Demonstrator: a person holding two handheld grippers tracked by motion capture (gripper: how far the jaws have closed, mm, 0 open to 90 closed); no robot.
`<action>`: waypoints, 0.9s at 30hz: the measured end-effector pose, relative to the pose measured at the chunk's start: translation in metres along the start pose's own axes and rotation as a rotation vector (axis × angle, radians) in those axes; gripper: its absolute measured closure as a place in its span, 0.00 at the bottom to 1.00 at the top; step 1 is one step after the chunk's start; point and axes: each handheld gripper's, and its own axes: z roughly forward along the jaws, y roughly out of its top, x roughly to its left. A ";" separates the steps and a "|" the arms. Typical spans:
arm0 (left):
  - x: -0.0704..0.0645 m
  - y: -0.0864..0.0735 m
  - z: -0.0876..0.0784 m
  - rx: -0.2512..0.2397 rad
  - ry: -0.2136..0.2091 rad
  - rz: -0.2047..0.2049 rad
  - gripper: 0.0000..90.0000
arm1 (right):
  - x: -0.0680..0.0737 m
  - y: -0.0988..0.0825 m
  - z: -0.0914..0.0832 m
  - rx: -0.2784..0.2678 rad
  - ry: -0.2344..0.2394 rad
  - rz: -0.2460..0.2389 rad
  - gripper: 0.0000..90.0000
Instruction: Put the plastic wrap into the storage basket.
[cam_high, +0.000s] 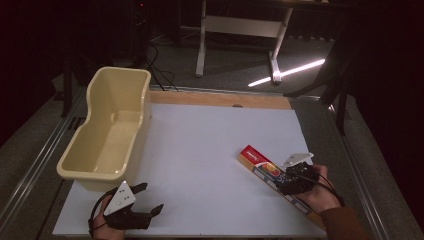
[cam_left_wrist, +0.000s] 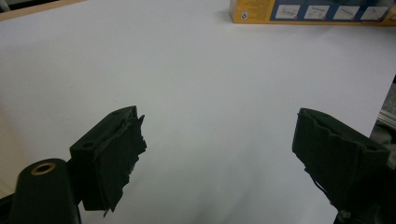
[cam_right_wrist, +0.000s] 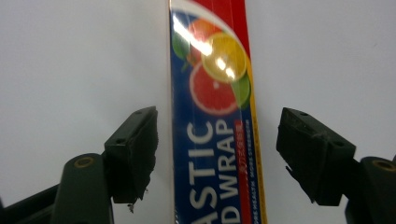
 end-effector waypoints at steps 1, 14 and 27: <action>0.000 0.000 0.000 0.000 0.000 -0.001 0.17 | -0.001 0.001 0.001 0.019 0.001 -0.015 0.31; 0.000 -0.001 0.000 0.002 0.000 -0.002 0.18 | -0.003 0.009 0.022 0.244 0.061 -0.081 0.30; 0.000 -0.001 0.001 0.005 -0.003 -0.006 0.18 | -0.005 0.010 0.047 0.388 0.090 -0.104 0.33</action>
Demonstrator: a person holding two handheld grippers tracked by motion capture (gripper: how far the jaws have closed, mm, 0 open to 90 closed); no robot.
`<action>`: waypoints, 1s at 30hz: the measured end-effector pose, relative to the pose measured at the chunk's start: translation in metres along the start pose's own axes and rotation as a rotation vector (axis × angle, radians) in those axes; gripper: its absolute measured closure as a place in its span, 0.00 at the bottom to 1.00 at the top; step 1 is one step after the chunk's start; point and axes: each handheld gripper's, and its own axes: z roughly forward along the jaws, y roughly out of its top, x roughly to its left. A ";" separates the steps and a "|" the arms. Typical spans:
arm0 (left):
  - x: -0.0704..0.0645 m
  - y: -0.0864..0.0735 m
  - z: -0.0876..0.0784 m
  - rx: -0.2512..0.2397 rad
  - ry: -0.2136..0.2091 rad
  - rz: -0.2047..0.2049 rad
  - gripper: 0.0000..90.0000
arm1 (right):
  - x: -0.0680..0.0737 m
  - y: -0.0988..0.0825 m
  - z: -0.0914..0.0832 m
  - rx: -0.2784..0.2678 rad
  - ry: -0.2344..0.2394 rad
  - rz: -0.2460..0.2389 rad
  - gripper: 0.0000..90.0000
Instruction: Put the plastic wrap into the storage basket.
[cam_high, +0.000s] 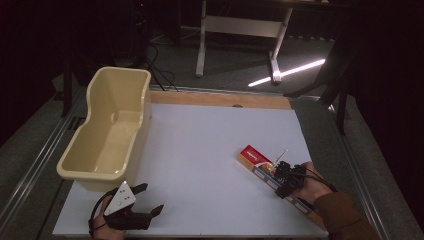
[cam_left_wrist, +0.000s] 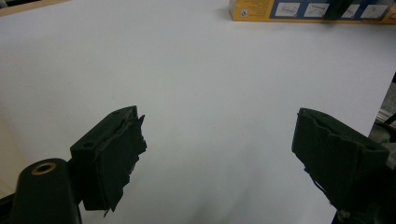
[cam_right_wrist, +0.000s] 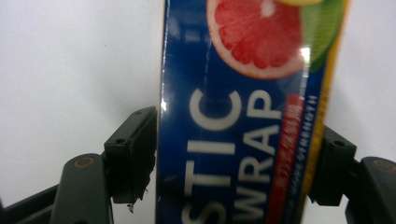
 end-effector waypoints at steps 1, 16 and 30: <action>0.000 0.000 0.000 0.000 0.000 0.000 0.18 | 0.000 0.000 0.000 0.000 0.000 0.000 0.33; 0.000 0.000 0.001 0.005 -0.001 0.001 0.18 | -0.009 0.006 0.002 0.028 0.132 0.114 0.45; 0.001 0.000 0.001 0.008 0.004 -0.002 0.18 | -0.018 0.015 -0.013 -0.098 0.275 0.336 0.46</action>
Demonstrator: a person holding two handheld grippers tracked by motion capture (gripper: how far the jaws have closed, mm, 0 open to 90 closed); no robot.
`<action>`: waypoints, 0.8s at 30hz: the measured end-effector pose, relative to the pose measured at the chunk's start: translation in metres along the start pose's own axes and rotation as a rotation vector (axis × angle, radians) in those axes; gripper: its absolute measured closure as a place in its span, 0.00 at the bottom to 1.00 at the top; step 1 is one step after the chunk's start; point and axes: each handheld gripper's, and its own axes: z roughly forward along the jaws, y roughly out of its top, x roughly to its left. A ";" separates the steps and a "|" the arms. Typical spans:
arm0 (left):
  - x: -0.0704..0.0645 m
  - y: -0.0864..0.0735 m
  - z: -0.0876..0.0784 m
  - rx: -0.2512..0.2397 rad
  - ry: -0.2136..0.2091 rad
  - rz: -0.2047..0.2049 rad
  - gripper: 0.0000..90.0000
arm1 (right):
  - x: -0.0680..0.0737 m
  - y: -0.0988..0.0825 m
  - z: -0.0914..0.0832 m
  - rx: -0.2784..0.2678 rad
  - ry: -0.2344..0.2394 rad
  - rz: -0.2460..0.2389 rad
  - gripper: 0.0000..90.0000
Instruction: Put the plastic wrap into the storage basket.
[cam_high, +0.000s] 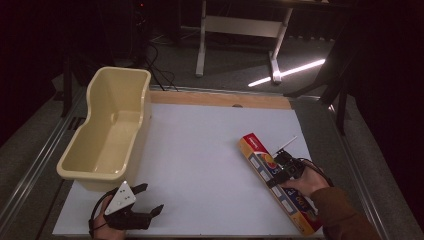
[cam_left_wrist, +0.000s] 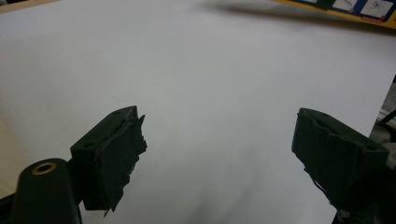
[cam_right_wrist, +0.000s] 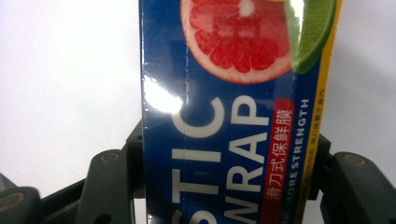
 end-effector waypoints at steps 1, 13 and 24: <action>0.000 0.000 0.000 0.000 0.000 0.000 0.18 | 0.000 0.000 0.000 0.000 0.000 0.000 0.46; 0.002 -0.001 -0.001 0.001 0.008 -0.017 0.18 | 0.010 0.025 -0.007 -0.113 0.072 0.057 0.46; 0.001 -0.001 0.000 0.003 0.008 -0.018 0.18 | 0.026 0.059 -0.020 -0.199 0.153 0.099 0.46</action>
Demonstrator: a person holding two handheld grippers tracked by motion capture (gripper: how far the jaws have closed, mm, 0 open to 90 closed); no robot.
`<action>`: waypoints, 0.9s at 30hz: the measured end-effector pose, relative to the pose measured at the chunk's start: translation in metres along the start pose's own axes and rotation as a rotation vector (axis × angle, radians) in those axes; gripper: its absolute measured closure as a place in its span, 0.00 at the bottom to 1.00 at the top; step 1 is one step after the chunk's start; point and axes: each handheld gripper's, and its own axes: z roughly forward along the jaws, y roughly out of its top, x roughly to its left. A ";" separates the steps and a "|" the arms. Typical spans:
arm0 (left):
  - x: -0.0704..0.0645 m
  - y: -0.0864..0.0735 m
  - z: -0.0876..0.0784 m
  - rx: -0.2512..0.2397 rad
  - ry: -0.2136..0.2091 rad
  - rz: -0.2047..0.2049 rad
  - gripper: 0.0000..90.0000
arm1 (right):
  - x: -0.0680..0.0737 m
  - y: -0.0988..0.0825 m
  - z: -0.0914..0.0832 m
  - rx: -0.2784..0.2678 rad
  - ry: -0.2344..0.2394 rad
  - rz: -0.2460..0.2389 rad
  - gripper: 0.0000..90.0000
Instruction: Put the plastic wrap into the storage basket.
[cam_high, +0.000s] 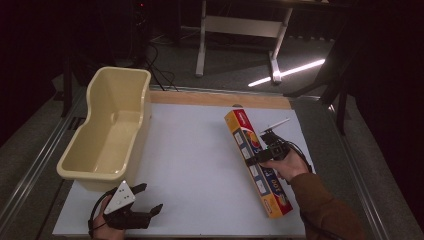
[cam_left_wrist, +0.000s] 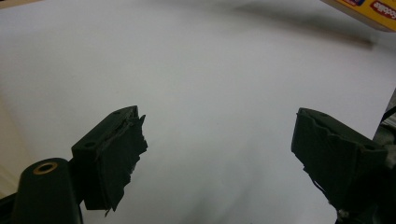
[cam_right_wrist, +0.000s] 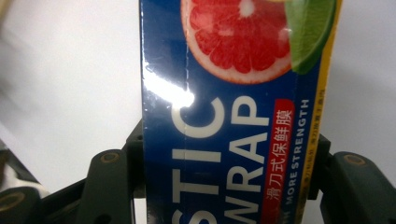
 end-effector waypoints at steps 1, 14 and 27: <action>0.000 0.000 0.000 -0.001 0.000 -0.001 0.18 | 0.002 0.003 0.000 -0.010 0.009 -0.001 0.46; -0.001 0.001 0.001 -0.007 -0.001 0.003 0.18 | 0.036 0.046 0.003 -0.104 0.145 -0.003 0.46; -0.001 0.000 0.000 -0.013 0.008 0.002 0.19 | 0.067 0.088 -0.003 -0.181 0.295 0.048 0.46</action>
